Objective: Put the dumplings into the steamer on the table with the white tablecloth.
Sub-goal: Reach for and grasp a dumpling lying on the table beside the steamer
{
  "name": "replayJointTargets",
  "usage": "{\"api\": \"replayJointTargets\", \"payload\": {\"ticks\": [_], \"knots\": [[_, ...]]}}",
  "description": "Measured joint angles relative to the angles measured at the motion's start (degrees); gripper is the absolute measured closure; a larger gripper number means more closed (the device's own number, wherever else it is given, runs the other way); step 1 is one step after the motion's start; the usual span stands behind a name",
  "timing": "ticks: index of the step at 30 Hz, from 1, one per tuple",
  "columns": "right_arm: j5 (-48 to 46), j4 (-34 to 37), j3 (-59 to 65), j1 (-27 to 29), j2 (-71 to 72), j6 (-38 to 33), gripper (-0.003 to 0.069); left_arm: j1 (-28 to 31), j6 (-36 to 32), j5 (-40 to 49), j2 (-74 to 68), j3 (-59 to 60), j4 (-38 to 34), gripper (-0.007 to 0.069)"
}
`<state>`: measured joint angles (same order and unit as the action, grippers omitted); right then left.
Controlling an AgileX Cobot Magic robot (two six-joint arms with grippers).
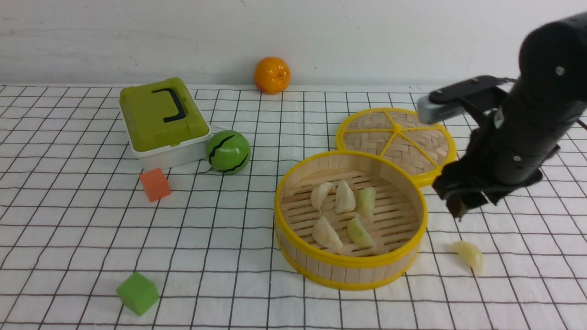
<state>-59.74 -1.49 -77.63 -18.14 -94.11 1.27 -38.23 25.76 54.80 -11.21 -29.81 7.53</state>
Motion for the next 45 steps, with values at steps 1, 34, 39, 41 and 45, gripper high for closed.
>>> {"api": "replayJointTargets", "payload": {"ticks": [1,34,39,41,45], "knots": [[1.3,0.1,1.6,1.9,-0.3,-1.3,0.0197,0.0,0.0,0.0,0.0,0.0,0.0,0.0587],[1.7,10.0,-2.6,8.1,-13.3,-12.2,0.0425,0.0,0.7,0.3,0.0,0.0,-0.7,0.0583],[-4.6,11.7,-12.0,2.4,-10.4,-12.3,0.0425,0.0,0.7,-1.7,0.0,0.0,-0.3,0.0577],[-4.1,12.0,-13.0,-0.2,-10.4,-12.3,0.0425,0.0,0.7,-2.4,0.0,0.0,0.0,0.0576],[-1.4,12.2,-13.1,-4.2,-11.5,-12.3,0.0425,0.0,0.7,-2.6,0.0,0.0,0.4,0.0573]]}}
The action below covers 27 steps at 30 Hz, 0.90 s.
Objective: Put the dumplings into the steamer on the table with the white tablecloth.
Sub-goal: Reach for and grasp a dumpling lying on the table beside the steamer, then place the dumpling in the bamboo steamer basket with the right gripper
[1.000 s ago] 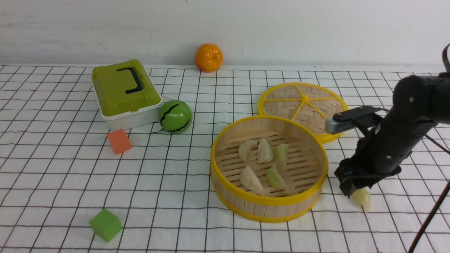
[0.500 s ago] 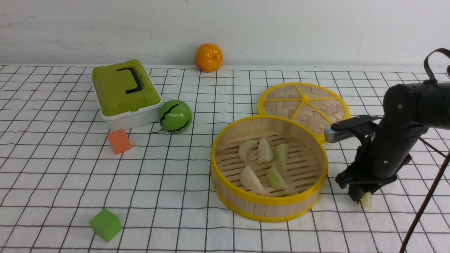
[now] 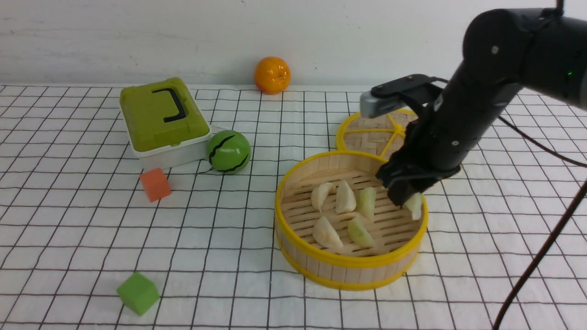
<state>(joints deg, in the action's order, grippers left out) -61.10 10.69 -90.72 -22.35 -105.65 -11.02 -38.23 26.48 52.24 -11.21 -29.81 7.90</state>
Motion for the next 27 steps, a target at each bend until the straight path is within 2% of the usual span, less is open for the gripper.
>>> {"api": "replayJointTargets", "payload": {"ticks": [7,18,22,23,27], "knots": [[3.6,0.1,-0.2,-1.6,-5.3,1.2,0.0425,0.0,-0.1,0.2,0.0,0.0,0.1,0.0569],[4.7,-7.9,-0.2,-1.6,-10.2,11.0,0.0414,0.0,-0.1,2.2,0.0,0.0,0.2,0.0566],[4.7,-8.1,-0.2,-1.6,-10.3,12.4,0.0357,0.0,-0.1,2.5,0.0,0.0,0.8,0.056],[4.5,-8.1,-0.2,-1.6,-10.3,12.7,0.0321,0.0,-0.1,2.6,0.0,0.0,1.1,0.0557],[2.5,-8.1,-0.2,-1.6,-9.7,12.9,0.0281,0.0,-0.1,2.6,0.0,0.0,1.2,0.0552]]}}
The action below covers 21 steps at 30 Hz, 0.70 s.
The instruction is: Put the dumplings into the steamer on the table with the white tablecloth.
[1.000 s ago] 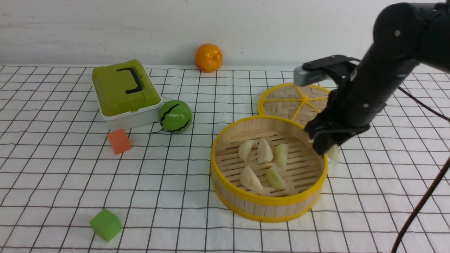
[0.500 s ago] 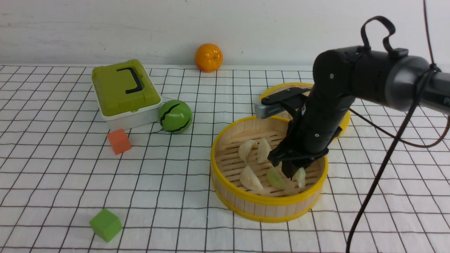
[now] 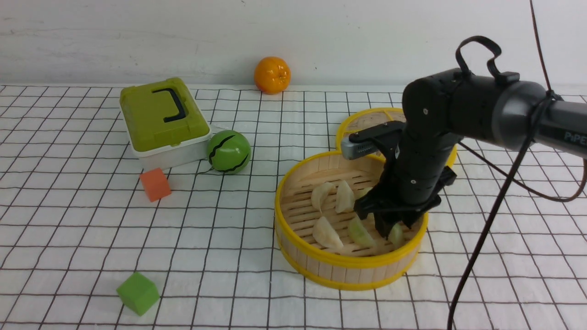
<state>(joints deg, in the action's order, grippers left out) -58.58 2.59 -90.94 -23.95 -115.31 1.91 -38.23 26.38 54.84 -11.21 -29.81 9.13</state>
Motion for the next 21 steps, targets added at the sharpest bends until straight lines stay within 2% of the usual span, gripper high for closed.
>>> {"api": "replayJointTargets", "payload": {"ticks": [3,7,9,11,12,16,17,19,21], "knots": [[-1.6,0.1,0.0,0.0,2.2,-0.4,0.0281,0.0,0.0,0.0,0.0,0.0,0.0,0.0552],[-4.6,1.6,0.0,0.0,9.8,-3.4,0.0319,0.0,0.0,0.0,0.0,0.0,0.0,0.0552],[-6.2,3.6,0.1,0.0,17.3,-5.9,0.0384,0.0,0.0,0.0,0.0,0.0,0.0,0.055],[-6.2,4.4,0.3,0.0,20.1,-6.7,0.0413,0.0,0.0,0.0,0.0,0.0,0.0,0.0549],[-5.5,5.6,1.7,0.0,25.0,-7.6,0.047,0.0,0.0,0.0,0.0,0.0,0.0,0.0547],[0.3,7.0,9.2,0.0,37.9,-8.3,0.0596,0.0,0.0,0.0,0.0,0.0,0.0,0.0542],[0.3,7.0,9.7,0.0,38.6,-8.3,0.0596,0.0,0.0,0.0,0.0,0.0,0.0,0.0542],[7.7,7.4,17.2,0.0,47.5,-8.4,0.0666,0.0,0.0,0.0,0.0,0.0,0.0,0.0542],[12.6,7.6,22.1,0.0,52.8,-8.4,0.068,0.0,0.0,0.0,0.0,0.0,0.0,0.0542]]}}
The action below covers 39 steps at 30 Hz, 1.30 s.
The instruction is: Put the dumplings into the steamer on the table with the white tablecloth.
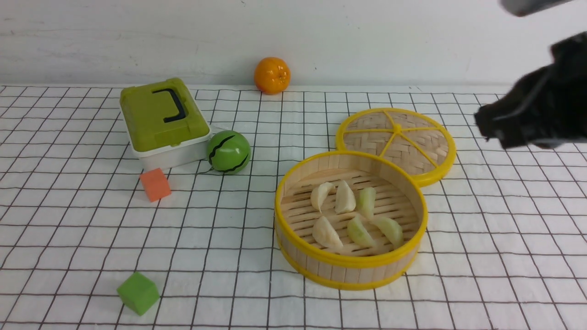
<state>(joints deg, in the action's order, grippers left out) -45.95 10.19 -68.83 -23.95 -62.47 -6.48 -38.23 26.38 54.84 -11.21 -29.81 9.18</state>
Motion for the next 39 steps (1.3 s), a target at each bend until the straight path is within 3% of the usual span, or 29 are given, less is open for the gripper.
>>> {"api": "replayJointTargets", "payload": {"ticks": [9,26,31,34,39], "knots": [[23.3,0.3,20.0,0.0,21.8,0.0,0.0681,0.0,0.0,0.0,0.0,0.0,0.1,0.0534],[24.2,0.2,24.7,0.0,32.0,-0.1,0.0675,0.0,0.0,0.0,0.0,0.0,0.1,0.0515],[28.8,-0.9,30.6,0.3,33.0,-0.1,0.0675,0.0,0.0,0.0,0.0,0.0,0.1,0.0515],[32.7,-2.9,37.9,3.1,36.2,0.2,0.0677,0.0,0.0,0.0,0.0,0.0,0.1,0.0515],[35.8,-7.3,51.6,12.4,45.0,4.9,0.068,0.0,0.0,0.0,0.0,0.0,0.1,0.0513]]}}
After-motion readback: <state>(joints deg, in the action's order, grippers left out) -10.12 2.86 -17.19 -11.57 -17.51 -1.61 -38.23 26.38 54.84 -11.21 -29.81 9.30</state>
